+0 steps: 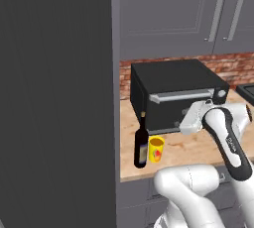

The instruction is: Place the microwavable item in the microwave. Then, close the microwave door and press the start button.

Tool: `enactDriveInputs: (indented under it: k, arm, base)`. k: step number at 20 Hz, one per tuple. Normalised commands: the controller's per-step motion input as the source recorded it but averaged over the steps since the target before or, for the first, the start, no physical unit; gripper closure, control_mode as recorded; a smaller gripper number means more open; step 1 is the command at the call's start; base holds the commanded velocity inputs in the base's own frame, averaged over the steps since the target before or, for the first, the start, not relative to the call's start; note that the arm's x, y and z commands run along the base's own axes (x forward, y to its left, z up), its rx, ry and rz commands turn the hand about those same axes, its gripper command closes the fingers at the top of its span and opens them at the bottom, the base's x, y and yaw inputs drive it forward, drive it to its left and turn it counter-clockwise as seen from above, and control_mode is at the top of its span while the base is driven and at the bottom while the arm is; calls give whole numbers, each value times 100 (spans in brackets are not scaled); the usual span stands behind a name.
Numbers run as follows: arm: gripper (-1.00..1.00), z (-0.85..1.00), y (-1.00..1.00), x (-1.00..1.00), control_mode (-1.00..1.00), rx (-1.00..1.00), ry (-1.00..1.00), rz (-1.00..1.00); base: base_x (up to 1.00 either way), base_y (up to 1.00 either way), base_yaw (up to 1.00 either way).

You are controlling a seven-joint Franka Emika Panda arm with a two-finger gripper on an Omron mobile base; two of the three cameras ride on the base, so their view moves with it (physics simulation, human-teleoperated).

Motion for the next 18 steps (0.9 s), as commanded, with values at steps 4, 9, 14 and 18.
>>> enactDriveInputs:
  k: [4, 9, 14, 18]
  arm:
    - [-100, -17, 0, 30, -100, 0, -15, 40]
    - [-100, -13, 1, 13, -100, 0, -7, 21]
    - [-100, -23, 0, 6, -100, 5, 1, 12]
    - [-100, -21, 0, -3, -100, 7, 0, 15]
  base:
    - [0, 0, 0]
    - [0, 0, 0]
    - [0, 0, 0]
    - [0, 0, 0]
